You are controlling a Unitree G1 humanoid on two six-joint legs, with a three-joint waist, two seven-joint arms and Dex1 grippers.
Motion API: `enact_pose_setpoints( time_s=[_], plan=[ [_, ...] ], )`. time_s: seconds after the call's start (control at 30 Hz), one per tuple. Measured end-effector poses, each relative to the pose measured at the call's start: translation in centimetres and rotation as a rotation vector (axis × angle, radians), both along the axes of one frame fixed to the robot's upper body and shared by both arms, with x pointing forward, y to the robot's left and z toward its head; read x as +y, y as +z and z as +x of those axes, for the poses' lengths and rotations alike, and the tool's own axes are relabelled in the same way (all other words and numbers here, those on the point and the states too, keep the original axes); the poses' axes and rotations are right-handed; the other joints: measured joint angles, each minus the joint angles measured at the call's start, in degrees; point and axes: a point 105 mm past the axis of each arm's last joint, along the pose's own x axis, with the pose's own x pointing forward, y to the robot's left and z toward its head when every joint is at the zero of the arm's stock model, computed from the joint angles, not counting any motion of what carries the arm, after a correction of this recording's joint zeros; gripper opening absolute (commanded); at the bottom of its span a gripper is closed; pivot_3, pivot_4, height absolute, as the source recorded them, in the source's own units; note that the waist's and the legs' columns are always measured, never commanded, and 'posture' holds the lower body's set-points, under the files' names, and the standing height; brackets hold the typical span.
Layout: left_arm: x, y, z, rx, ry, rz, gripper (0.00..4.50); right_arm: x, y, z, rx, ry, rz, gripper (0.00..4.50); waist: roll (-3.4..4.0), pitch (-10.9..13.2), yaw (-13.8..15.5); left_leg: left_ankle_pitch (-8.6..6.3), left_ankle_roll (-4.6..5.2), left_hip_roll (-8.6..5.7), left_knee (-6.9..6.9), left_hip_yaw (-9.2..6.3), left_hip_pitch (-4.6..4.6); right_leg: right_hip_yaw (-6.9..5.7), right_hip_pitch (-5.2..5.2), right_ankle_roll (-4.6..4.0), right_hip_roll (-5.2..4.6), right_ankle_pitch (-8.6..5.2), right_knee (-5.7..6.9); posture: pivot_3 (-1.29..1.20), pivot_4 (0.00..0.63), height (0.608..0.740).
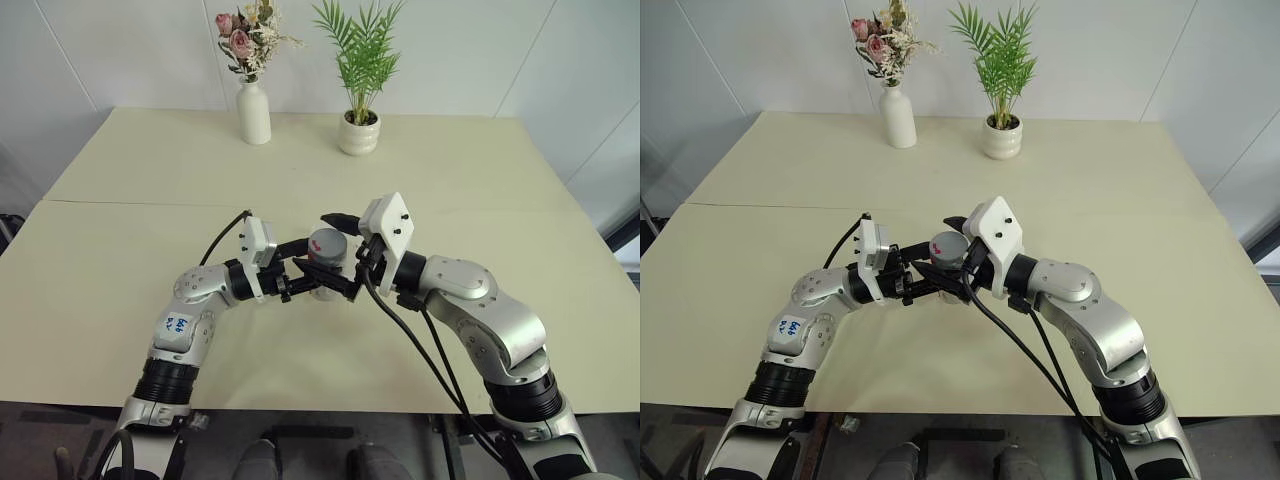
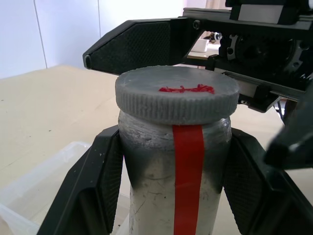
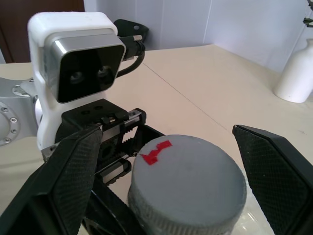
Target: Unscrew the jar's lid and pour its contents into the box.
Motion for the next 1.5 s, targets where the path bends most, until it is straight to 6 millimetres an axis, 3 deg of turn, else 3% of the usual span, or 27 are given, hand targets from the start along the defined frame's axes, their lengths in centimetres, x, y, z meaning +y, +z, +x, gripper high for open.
enact_pose_setpoints(
  time_s=[0.33, 0.43, 0.57, 1.03, 1.5],
  plan=[
    [0.0, 0.0, 0.0, 0.001, 0.002, 0.0, 2.5, -0.4, 0.2, 0.5, 0.007, -0.042, 0.034, 4.5, 0.0, 0.0, 0.0, 0.0, 0.0, 0.0, -0.01, 0.0, 0.0, 0.0, 0.0, 0.0, 0.0, 0.0, 0.0, 0.0, 0.15, 0.74],
    [0.0, 0.0, 0.0, 0.0, 0.002, 0.0, 2.5, -0.7, 0.2, 0.7, 0.011, -0.058, 0.047, 3.85, 0.0, 0.0, 0.0, 0.0, 0.0, 0.0, -0.01, 0.0, 0.0, 0.0, 0.0, 0.0, 0.0, 0.0, 0.0, 0.0, 0.15, 0.74],
    [0.0, 0.0, 0.1, 0.0, 0.012, -0.002, 2.5, -0.4, 0.0, 0.5, 0.025, -0.042, 0.056, 2.58, 0.0, 0.0, 0.0, 0.0, 0.0, 0.0, -0.02, 0.0, 0.0, 0.0, -0.01, 0.0, 0.0, 0.0, 0.0, 0.0, 0.15, 0.74],
    [0.1, 0.0, 0.0, -0.002, 0.002, 0.006, 2.5, -0.5, -0.1, 0.3, 0.036, -0.01, 0.049, 2.56, 0.0, 0.0, 0.0, 0.0, 0.0, 0.0, -0.03, 0.01, -0.01, 0.0, -0.01, 0.0, 0.0, 0.0, -0.02, 0.0, 0.15, 0.74],
    [0.2, 0.3, -3.5, 0.02, -0.376, 0.098, 2.5, -1.2, 0.7, -2.9, 0.043, 0.486, -0.154, 2.56, 0.04, 0.0, -0.2, 0.0, 0.01, 0.01, -0.08, 0.01, -0.01, -0.02, -0.01, -0.02, 0.02, -0.01, -0.1, 0.0, 0.15, 0.74]
  ],
)
